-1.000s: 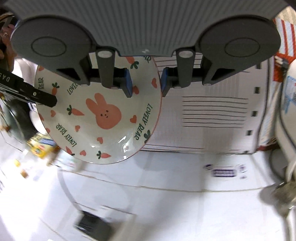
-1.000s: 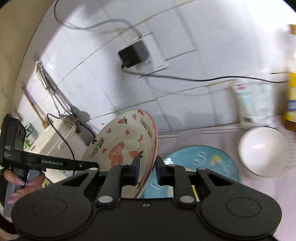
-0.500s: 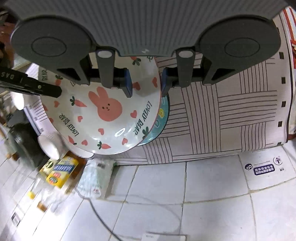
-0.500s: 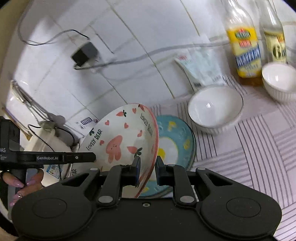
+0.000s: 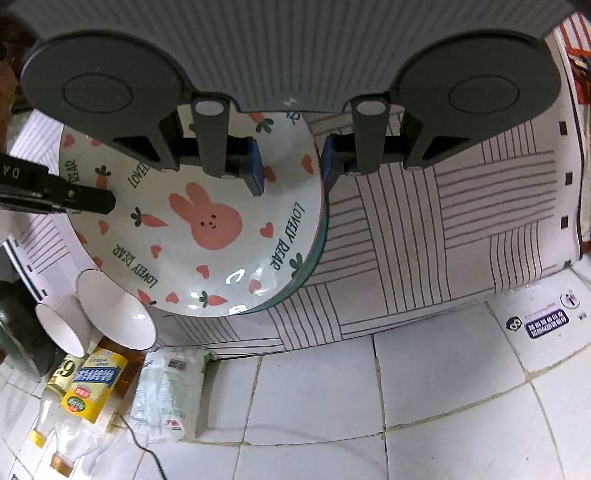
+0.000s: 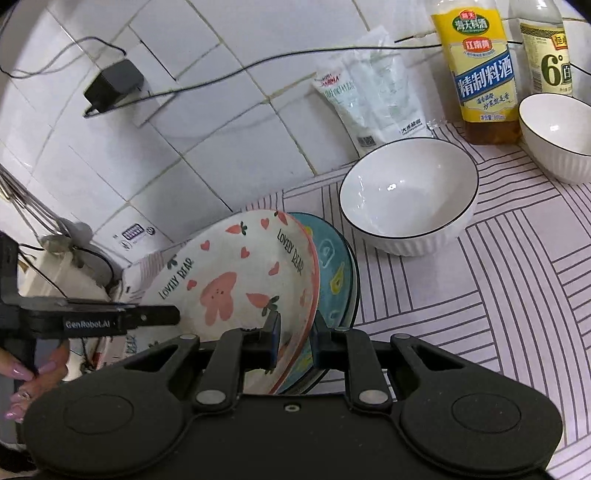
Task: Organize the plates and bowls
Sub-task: 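Lift the bunny plate and lower it onto the blue egg plate, then open both grippers and withdraw from the plate stack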
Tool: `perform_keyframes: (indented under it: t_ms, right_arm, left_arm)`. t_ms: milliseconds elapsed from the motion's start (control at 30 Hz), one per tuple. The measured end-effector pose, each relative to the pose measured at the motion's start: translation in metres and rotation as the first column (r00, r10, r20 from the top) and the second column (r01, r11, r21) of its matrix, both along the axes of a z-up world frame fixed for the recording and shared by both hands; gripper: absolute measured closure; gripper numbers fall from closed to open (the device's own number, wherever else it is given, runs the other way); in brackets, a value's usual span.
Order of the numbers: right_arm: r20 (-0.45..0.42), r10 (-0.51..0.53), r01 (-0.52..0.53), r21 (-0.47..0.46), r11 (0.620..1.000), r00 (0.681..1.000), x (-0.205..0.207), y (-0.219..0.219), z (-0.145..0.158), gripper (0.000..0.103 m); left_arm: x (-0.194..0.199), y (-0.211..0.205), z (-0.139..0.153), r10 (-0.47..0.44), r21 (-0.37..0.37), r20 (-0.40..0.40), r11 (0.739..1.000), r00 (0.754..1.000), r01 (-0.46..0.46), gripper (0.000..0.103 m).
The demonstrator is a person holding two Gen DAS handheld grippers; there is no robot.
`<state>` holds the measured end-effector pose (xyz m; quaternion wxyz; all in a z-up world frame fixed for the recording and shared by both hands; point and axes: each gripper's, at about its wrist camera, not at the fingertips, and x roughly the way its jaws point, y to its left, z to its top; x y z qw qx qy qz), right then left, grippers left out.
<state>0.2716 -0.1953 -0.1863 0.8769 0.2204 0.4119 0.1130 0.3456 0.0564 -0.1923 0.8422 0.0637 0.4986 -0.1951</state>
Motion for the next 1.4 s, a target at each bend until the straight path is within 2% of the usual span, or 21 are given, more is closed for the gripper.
perform_keyframes:
  t_ms: [167,333,433,467,500,533,567,600,667,700,767,867,1000,1100,1200,1233,1267,1333,1400]
  right_arm:
    - [0.004,0.003,-0.003,-0.041,0.999,1.0,0.004,0.009,-0.002,0.082]
    - [0.029,0.025,-0.021,-0.135,0.991,0.999,0.003,0.022,0.003,0.082]
    - [0.064,0.063,-0.046,-0.244,0.969,0.996,0.001,0.039,0.01,0.082]
    - [0.048,0.05,-0.037,-0.244,0.969,0.998,0.003,0.039,0.01,0.082]
    - [0.03,0.036,-0.029,-0.22,0.975,0.999,0.006,0.036,0.009,0.082]
    - [0.024,0.024,-0.019,-0.189,0.982,0.999,0.008,0.033,0.006,0.082]
    - [0.025,0.021,-0.016,-0.181,0.983,0.999,0.009,0.032,0.005,0.083]
    - [0.029,0.029,-0.023,-0.203,0.979,0.999,0.008,0.035,0.006,0.083]
    - [0.033,0.022,-0.015,-0.209,0.978,0.999,0.007,0.037,0.008,0.083]
    - [0.025,0.019,-0.013,-0.21,0.978,1.0,0.008,0.037,0.008,0.083]
    - [0.025,0.015,-0.008,-0.24,0.971,1.0,0.008,0.039,0.007,0.083]
    - [0.031,-0.002,0.011,-0.299,0.954,1.0,0.007,0.039,0.006,0.083]
    - [0.055,0.027,-0.005,-0.37,0.929,0.998,0.002,0.045,0.006,0.082]
    - [0.07,0.064,-0.022,-0.481,0.876,0.996,-0.004,0.059,0.008,0.077]
    - [0.073,0.053,-0.001,-0.574,0.819,0.996,-0.014,0.064,0.007,0.076]
    - [0.099,0.05,0.019,-0.599,0.801,0.994,-0.02,0.064,0.009,0.072]
    - [0.123,0.048,0.038,-0.612,0.79,0.991,-0.029,0.061,0.014,0.062]
    - [0.139,0.044,0.046,-0.583,0.811,0.989,-0.041,0.052,0.023,0.053]
    - [0.152,0.029,0.056,-0.53,0.846,0.988,-0.058,0.04,0.033,0.052]
  left_arm:
    - [0.011,-0.002,-0.002,-0.001,0.027,0.008,1.0,1.0,0.001,0.073]
    - [0.018,-0.005,-0.006,-0.007,0.057,-0.001,0.998,1.0,0.007,0.073]
    - [0.015,-0.014,-0.004,-0.033,0.118,0.064,0.993,0.997,0.026,0.074]
    - [0.014,-0.019,-0.002,-0.044,0.13,0.078,0.991,0.996,0.033,0.079]
    - [0.013,-0.02,0.0,-0.081,0.074,0.062,0.994,0.995,0.076,0.084]
    - [0.016,-0.021,0.002,-0.109,-0.029,-0.023,0.994,0.994,0.109,0.085]
    - [0.017,-0.023,0.001,-0.108,-0.082,-0.084,0.991,0.991,0.101,0.086]
    - [0.016,-0.028,0.002,-0.116,-0.078,-0.077,0.991,0.99,0.11,0.087]
    - [0.009,-0.035,0.007,-0.117,-0.011,0.006,0.993,0.993,0.117,0.087]
    - [0.009,-0.036,0.007,-0.119,0.001,0.016,0.993,0.993,0.119,0.087]
    - [0.011,-0.037,0.005,-0.12,-0.005,-0.01,0.993,0.993,0.12,0.087]
    - [0.008,-0.041,0.003,-0.12,0.036,0.001,0.992,0.993,0.12,0.086]
    - [0.007,-0.042,-0.004,-0.105,0.038,-0.031,0.994,0.994,0.107,0.086]
    - [0.006,-0.045,-0.008,-0.087,0.034,-0.046,0.995,0.995,0.089,0.086]
    - [0.002,-0.045,-0.007,-0.064,0.021,-0.056,0.998,0.996,0.065,0.083]
    - [0.0,-0.044,-0.005,-0.054,0.021,-0.06,0.998,0.997,0.055,0.082]
    - [-0.003,-0.044,-0.004,-0.036,0.028,-0.068,0.999,0.997,0.038,0.078]
    - [-0.008,-0.04,0.0,-0.001,0.032,-0.08,0.999,0.997,0.003,0.071]
    - [-0.014,-0.037,0.002,0.018,0.019,-0.091,1.0,0.996,-0.017,0.069]
